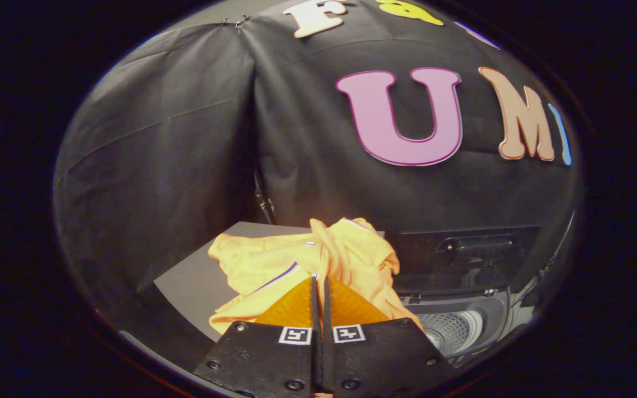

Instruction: Put the clothes into the washing machine and then close the washing machine lid.

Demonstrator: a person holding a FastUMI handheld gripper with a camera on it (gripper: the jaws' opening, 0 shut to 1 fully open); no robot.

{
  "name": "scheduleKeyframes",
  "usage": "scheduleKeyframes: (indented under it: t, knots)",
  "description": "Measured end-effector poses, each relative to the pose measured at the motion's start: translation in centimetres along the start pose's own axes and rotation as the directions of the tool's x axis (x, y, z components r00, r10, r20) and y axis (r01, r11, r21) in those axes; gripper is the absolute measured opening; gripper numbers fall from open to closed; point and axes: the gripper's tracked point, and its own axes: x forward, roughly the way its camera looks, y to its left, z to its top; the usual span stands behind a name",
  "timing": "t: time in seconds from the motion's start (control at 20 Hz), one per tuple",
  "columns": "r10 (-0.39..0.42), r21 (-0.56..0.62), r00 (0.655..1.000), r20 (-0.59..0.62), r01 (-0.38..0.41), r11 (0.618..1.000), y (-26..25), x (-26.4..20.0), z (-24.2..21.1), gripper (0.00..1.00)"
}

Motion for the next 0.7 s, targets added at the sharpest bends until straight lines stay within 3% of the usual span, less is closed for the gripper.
scheduleKeyframes:
  t: [0.25,0.6,0.7]
  knots:
    - [-0.177,0.01,0.982,0.059,0.177,0.984,-8.8,-2.0,1.5,0.0]
    - [-0.341,0.022,0.939,0.052,0.34,0.94,-17.5,-3.2,0.6,0.0]
    - [-0.353,0.039,0.932,0.078,0.351,0.936,-18.5,-3.4,1.4,0.07]
